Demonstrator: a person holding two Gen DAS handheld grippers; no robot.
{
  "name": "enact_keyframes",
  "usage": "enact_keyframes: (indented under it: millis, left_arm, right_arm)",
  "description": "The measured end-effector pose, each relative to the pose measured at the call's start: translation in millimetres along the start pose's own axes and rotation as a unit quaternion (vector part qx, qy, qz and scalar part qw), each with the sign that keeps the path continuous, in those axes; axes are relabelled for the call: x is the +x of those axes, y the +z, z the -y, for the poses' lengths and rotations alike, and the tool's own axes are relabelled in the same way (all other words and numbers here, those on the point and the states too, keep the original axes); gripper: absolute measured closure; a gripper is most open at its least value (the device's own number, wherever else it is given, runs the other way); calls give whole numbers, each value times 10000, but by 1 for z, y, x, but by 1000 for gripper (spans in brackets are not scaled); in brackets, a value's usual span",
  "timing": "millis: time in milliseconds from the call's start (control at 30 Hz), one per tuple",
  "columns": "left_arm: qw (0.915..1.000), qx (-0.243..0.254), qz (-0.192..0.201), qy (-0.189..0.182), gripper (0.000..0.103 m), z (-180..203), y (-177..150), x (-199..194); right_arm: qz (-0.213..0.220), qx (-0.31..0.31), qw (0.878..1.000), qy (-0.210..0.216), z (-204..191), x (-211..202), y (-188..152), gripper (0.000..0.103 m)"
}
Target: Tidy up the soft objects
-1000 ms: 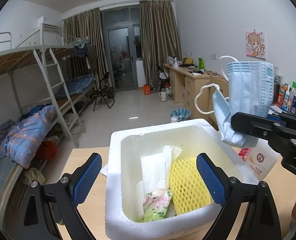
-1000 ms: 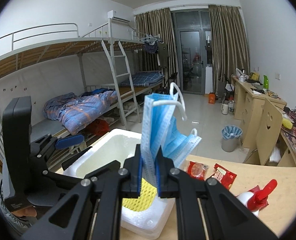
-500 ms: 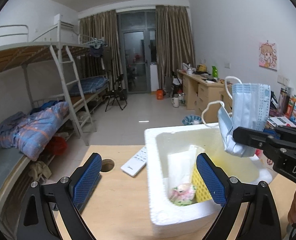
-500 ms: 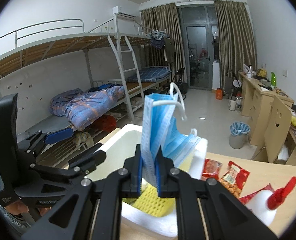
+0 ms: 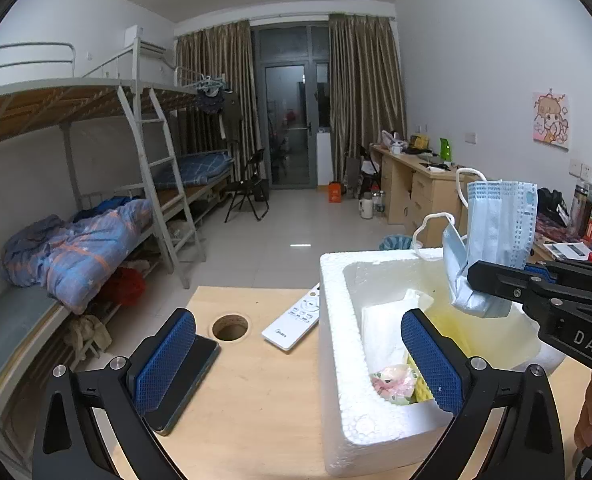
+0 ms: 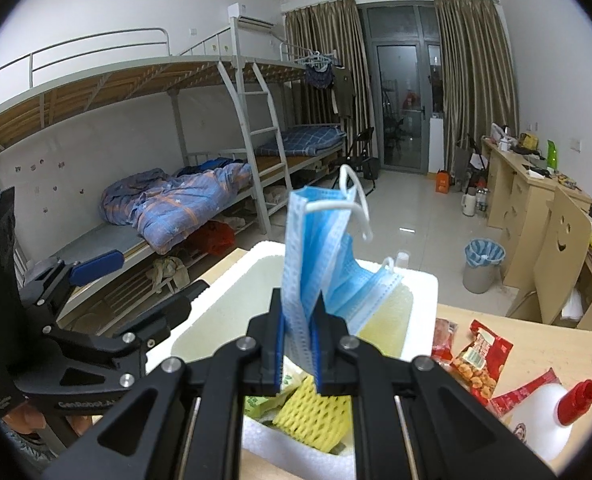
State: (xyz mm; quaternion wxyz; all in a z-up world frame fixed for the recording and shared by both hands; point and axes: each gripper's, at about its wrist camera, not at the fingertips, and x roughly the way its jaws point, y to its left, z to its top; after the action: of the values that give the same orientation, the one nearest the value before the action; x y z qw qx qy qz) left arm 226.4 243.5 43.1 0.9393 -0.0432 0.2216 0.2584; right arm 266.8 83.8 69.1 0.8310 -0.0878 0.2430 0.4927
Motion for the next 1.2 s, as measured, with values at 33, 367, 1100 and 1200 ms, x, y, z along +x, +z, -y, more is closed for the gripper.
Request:
enact_keyframes:
  millis: [33, 367, 1100, 1200]
  left_arm:
    - [10000, -9, -10, 16, 0, -1, 0, 0]
    - [9999, -77, 44, 88, 0, -7, -2, -2]
    - [9994, -97, 237, 233, 0, -8, 1, -17]
    - [9988, -130, 360, 300, 0, -10, 4, -26]
  right_arm:
    - [-22, 4, 10000, -10, 0, 2, -1, 89]
    - [-41, 21, 10000, -41, -2, 4, 1, 54]
    - [92, 234, 9994, -258, 3, -9, 1, 14]
    - [227, 258, 9990, -301, 4, -18, 2, 9]
